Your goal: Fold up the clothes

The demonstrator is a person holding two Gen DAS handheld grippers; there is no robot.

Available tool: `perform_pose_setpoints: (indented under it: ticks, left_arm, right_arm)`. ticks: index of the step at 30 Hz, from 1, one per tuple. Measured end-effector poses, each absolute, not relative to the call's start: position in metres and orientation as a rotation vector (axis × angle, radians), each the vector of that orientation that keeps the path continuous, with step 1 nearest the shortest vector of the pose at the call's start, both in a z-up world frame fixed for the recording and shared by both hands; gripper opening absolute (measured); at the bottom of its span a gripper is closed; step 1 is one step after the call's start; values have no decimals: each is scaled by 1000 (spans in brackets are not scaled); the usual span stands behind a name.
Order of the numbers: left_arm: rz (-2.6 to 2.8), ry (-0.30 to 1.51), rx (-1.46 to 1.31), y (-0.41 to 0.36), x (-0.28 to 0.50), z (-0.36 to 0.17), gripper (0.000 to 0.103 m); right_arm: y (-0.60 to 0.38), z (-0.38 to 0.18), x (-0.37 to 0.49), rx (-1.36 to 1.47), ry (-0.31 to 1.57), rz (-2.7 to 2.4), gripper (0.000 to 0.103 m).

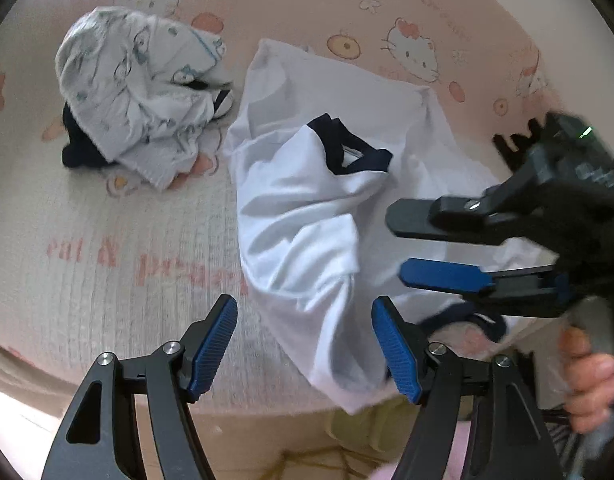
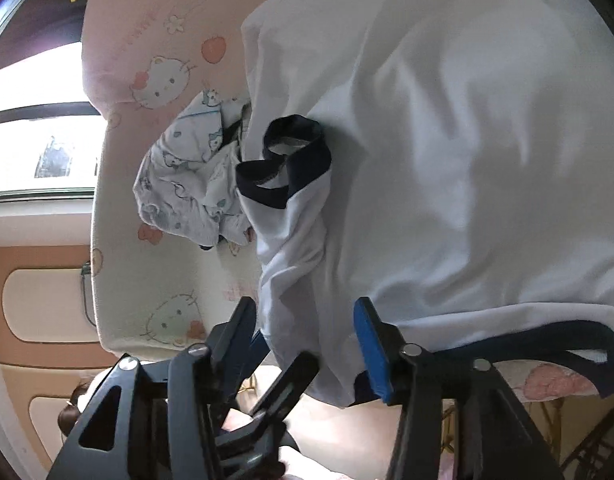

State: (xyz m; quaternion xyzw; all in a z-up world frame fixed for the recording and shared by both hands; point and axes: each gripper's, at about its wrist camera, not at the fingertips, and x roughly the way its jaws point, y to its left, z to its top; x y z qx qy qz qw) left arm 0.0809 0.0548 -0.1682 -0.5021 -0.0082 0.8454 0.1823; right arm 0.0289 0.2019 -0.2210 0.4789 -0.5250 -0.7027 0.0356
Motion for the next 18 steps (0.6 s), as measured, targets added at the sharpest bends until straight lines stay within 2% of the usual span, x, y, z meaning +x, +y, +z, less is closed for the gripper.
perform_pose_setpoints:
  ticks: [2,5,6,8,11,18]
  left_arm:
    - [2395,24,-1404,56,80,-175,66]
    - [2402,78,-1341,57,85,-178,36]
    - [2397,98,-1315,57,87,-177,29]
    - [2402,117,-1288,56,91,-176,26]
    - [2400,120,-1288,53,93,-175,25]
    - [2411,164,-1294,51,96,-171,25]
  right_arm:
    - [200,-221,25,1478,-1595,-2158,51]
    - [195,-223,16,1484,-1582,-2136,51]
    - [192,-223,13,1484,-1578,-2131,52]
    - [187,-224,6,1473,-1567,-2130,52]
    - [182,-226,-1,1461,-1550,-2127,58]
    - [185,-230,-24,1466,-1449,-2218,58]
